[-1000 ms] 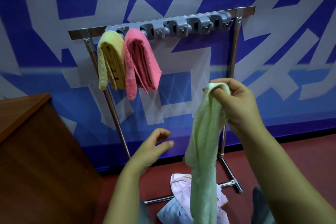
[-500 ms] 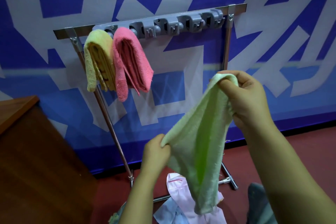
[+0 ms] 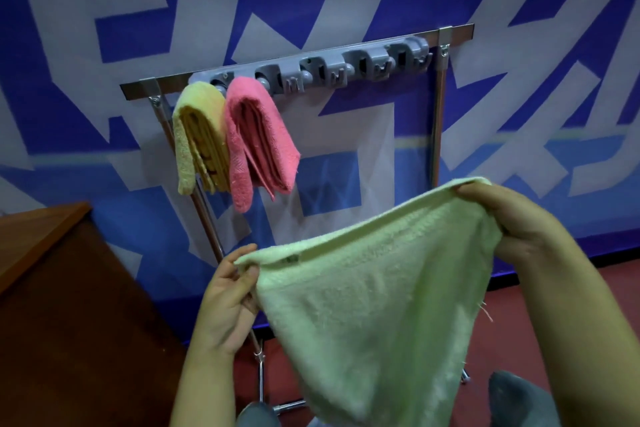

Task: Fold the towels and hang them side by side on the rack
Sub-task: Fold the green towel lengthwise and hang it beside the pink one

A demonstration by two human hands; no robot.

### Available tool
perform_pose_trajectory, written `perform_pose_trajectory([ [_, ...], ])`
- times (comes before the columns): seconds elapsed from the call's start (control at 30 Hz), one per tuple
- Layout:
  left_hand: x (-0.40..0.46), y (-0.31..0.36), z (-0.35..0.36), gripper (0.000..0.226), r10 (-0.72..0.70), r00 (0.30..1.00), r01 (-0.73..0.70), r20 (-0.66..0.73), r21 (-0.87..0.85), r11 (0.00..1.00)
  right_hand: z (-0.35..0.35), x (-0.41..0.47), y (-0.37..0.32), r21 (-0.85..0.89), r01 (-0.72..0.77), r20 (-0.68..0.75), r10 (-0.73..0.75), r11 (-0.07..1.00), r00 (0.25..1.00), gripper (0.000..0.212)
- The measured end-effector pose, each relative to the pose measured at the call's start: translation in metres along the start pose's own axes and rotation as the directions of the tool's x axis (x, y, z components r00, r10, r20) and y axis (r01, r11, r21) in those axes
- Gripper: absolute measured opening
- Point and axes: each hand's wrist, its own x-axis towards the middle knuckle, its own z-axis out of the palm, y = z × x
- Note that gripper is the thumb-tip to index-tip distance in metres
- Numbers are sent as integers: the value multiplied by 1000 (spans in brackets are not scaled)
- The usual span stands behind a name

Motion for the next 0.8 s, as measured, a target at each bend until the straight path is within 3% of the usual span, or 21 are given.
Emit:
perform_pose_trajectory([
  [0.07,2,3,5,46,17,1000,-16,-13,14,1000,-4,-1,-1,130,-112,103,99,985,990,4],
  [0.17,4,8,13,18,58,997,-57,-50,21,998,-16,4,7,221,-183,222,133,958,966,61],
  [0.37,11,15,14,39,40,976,-31,-216,43,999,-26,11,28,266,-250,244,186,931,952,88],
  [0.5,10,21,11,61,15,941,-18,-338,-6,1000,-29,11,30,250,-209,278,137,945,951,71],
  [0.6,8,24,5,40,70,944,-71,-321,9,997,-31,13,30,316,-174,241,98,933,966,59],
  [0.67,5,25,4,26,97,946,-84,-310,54,995,-28,11,29,351,-158,205,88,923,975,33],
  [0.8,3,27,8,20,141,924,-114,-355,95,989,-21,9,27,355,-113,115,77,928,990,6],
])
